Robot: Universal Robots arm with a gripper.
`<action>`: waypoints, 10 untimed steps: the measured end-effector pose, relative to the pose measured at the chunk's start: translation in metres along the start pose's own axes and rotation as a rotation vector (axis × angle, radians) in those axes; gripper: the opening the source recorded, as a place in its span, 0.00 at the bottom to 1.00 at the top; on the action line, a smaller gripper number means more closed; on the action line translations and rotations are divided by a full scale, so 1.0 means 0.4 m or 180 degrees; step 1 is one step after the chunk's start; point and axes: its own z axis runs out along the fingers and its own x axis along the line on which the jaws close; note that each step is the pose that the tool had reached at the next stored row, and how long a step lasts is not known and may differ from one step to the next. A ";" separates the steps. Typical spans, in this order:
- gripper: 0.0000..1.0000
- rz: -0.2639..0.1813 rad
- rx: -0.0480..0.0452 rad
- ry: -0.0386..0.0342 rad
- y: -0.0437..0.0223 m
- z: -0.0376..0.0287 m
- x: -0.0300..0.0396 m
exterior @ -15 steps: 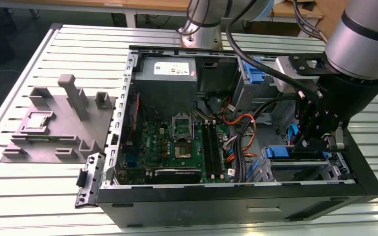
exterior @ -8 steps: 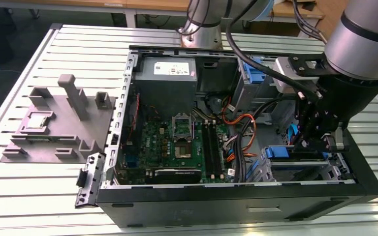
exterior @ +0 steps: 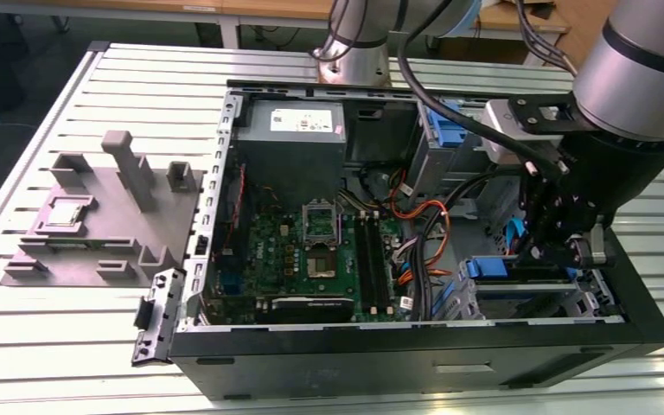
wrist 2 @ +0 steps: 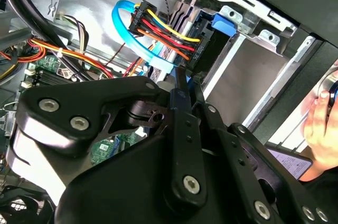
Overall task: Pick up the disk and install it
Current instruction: 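Insert the second disk wire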
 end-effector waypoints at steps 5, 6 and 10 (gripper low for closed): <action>0.16 0.0004 -0.0002 -0.0040 0.000 0.000 0.007; 0.16 0.0005 -0.0003 -0.0055 0.000 0.000 0.008; 0.16 0.0008 -0.0005 -0.0090 -0.001 0.001 0.013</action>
